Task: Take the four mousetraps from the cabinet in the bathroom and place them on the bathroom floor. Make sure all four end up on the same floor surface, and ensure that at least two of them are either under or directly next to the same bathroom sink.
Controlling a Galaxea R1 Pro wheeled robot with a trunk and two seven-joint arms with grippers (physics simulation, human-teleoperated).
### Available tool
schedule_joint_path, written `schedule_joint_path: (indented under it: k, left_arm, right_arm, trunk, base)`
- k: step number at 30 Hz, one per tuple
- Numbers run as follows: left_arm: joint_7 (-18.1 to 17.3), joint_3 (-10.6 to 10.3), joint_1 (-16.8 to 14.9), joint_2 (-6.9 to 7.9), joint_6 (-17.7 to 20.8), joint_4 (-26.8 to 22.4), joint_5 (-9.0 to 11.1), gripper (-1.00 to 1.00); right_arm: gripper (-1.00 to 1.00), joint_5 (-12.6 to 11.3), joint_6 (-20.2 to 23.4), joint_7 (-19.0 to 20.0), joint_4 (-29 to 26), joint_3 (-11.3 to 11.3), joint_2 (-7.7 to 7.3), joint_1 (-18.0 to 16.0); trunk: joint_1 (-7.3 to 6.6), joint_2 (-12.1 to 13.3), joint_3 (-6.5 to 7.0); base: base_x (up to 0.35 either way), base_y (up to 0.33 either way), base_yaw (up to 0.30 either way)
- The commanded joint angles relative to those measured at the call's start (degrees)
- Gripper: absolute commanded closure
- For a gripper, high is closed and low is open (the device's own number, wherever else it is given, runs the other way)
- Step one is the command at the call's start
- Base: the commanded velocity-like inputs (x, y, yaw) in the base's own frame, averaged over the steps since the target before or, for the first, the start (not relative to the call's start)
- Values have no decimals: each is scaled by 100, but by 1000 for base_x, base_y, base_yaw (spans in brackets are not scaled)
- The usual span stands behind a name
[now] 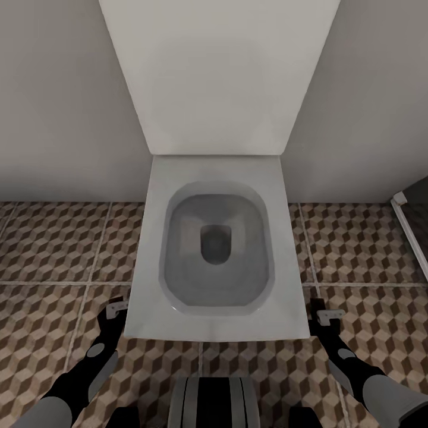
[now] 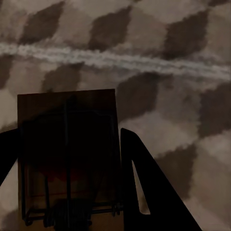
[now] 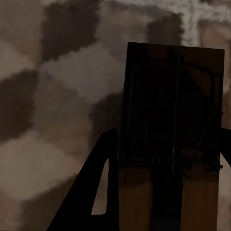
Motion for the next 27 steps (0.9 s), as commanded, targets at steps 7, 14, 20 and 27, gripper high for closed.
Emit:
schedule_joint_path:
  k: [7, 14, 20, 27]
  left_arm:
    - [66, -35, -4, 39, -20, 7, 18, 100]
    - [66, -40, -4, 40, -31, 192, 22, 100]
    - [66, -32, -4, 56, -42, 239, 22, 100]
    - [66, -31, -4, 59, -44, 245, 22, 100]
  right_arm:
    - [100, -52, -14, 14, 0, 45, -3, -2]
    - [100, -53, -14, 14, 0, 45, -2, -2]
    - [100, -57, -20, 14, 0, 38, -16, -2]
    - [100, -64, -34, 9, 0, 36, -20, -2]
  trunk:
    - [-1, -1, -3]
    - [-1, -1, -3]
    - [-1, -1, -3]
    - [-1, -1, -3]
  base:
    - [0, 0, 0]
    - [0, 0, 0]
    - [0, 0, 0]
    - [0, 0, 0]
